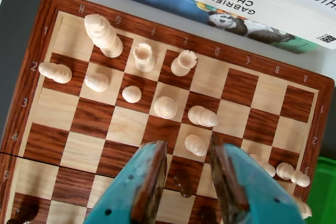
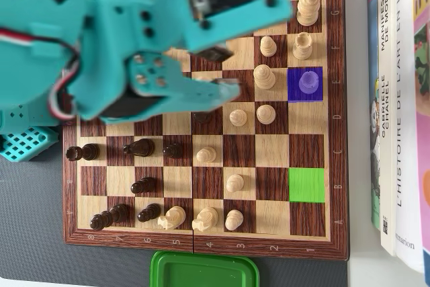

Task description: Play chess

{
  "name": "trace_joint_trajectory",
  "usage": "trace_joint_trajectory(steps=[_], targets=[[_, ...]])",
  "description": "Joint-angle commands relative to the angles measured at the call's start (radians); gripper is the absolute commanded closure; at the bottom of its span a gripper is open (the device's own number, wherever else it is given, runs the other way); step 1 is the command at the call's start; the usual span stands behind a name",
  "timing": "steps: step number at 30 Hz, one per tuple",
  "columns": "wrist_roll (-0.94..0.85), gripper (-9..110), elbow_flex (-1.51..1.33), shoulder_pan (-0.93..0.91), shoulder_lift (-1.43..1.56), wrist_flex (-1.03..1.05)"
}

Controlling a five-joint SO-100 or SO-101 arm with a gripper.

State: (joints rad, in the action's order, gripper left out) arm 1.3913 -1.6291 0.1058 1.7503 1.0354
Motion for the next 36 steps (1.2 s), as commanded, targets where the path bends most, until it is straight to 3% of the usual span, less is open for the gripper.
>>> trace_joint_trajectory(steps=[1,12,36], targets=[[0.005,88,0.114,-0.011,-0.069,0.002],[0.006,88,0.334,-0.048,-0.336,0.002],[0.006,88,0.46,-0.04,-0.54,0.0]])
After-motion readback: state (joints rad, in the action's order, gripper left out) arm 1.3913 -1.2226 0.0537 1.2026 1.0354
